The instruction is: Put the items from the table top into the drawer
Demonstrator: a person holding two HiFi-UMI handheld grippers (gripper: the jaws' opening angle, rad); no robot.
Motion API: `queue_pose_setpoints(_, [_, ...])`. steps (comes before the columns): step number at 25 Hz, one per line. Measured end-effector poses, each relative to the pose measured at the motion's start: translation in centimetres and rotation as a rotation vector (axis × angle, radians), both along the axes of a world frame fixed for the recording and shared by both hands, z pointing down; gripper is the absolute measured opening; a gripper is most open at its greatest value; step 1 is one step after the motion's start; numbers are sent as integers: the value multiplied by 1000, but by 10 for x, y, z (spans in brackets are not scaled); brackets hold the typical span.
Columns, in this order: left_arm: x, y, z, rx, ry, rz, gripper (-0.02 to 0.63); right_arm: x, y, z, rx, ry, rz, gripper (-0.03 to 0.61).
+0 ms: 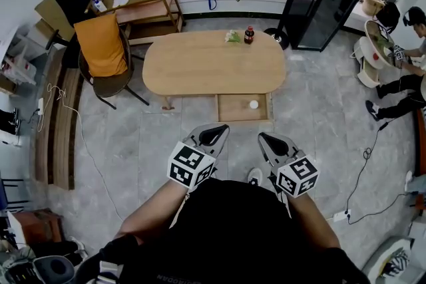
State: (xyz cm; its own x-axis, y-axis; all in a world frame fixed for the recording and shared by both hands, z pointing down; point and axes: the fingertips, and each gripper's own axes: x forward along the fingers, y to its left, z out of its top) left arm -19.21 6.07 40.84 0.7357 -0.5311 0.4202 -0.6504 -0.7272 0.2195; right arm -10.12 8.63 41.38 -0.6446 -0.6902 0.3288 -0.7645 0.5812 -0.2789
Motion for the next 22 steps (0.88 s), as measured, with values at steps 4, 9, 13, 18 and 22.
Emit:
queue_pose_setpoints(4, [-1, 1, 1, 1, -4, 7, 2, -1, -1, -1, 3, 4, 2, 2])
queue_pose_setpoints(9, [2, 3, 2, 3, -8, 6, 2, 2, -1, -1, 2, 11, -6, 2])
queue_pose_setpoints(13, [-2, 2, 1, 6, -11, 5, 2, 0, -2, 0, 2, 11, -5, 2])
queue_pose_setpoints(18, [-3, 1, -2, 10, -6, -3, 2, -1, -3, 0, -5, 15, -12, 2])
queue_pose_setpoints(22, [-1, 0, -3, 11, -4, -2, 2, -1, -2, 0, -5, 17, -15, 2])
